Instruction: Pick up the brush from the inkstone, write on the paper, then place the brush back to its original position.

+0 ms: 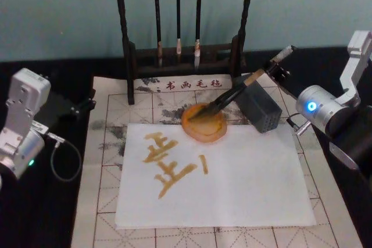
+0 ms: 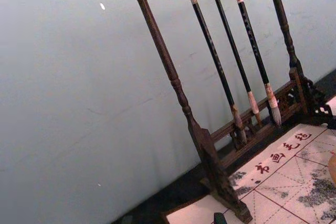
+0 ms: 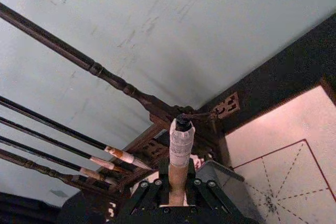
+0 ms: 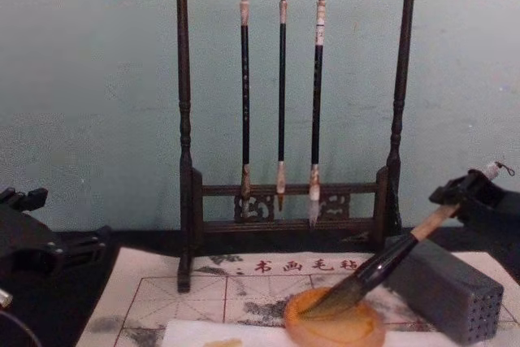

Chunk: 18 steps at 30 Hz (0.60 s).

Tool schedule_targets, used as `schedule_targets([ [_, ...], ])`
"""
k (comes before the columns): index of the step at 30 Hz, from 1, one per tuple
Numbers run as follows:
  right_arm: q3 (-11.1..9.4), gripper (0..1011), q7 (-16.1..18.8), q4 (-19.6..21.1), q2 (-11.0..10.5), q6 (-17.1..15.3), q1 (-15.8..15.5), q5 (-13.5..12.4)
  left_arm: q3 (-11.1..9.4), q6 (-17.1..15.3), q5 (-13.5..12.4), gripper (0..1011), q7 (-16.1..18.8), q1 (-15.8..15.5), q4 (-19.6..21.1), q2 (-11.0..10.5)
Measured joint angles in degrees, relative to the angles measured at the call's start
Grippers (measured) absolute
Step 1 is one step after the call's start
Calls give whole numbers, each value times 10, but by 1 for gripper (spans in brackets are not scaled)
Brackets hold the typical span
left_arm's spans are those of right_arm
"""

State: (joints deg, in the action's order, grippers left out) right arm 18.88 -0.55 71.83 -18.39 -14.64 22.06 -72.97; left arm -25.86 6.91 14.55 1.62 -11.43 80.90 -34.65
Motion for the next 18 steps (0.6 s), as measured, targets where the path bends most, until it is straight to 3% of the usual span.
schedule_targets([
  [18,4,187,-6,2,-4,4,-2,-4,0,0,0,1001,0,0,0,0],
])
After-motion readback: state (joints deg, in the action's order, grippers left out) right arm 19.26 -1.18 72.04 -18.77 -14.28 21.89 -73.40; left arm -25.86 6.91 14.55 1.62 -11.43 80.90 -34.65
